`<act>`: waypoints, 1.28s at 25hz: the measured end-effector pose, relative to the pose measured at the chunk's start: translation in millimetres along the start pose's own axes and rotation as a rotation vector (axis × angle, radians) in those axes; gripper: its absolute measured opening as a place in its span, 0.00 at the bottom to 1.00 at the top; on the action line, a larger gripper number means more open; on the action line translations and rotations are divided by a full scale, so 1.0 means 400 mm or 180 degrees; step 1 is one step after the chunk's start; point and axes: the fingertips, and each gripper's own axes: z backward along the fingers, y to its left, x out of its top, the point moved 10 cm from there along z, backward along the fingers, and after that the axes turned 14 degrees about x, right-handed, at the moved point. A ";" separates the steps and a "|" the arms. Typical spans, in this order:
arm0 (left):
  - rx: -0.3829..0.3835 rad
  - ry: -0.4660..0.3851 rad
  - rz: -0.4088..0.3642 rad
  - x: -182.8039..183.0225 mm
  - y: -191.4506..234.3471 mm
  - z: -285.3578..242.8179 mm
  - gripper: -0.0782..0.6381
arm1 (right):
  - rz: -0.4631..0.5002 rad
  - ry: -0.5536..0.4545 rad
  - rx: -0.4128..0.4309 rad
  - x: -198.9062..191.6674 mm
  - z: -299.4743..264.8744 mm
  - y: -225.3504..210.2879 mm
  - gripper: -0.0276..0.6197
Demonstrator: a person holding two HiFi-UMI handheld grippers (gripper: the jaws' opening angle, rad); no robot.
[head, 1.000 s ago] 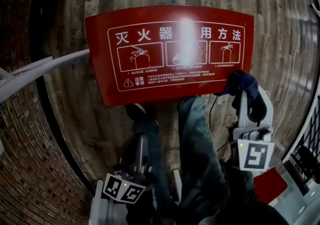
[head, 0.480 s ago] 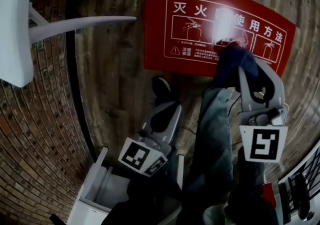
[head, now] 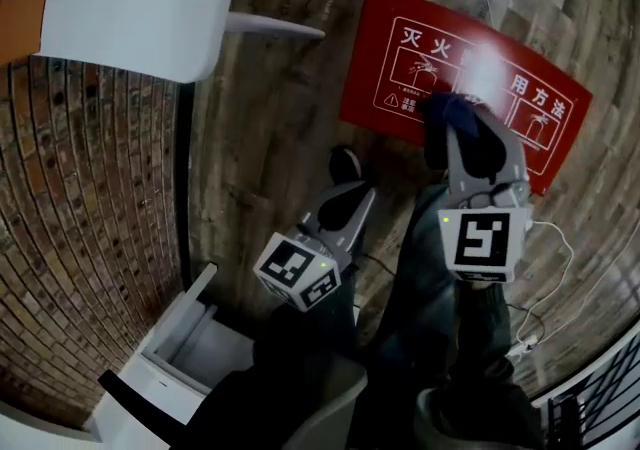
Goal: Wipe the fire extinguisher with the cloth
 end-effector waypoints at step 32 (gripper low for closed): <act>-0.0501 -0.0276 0.0108 0.114 -0.339 -0.114 0.12 | 0.0341 -0.0173 0.0354 -0.125 0.162 -0.277 0.15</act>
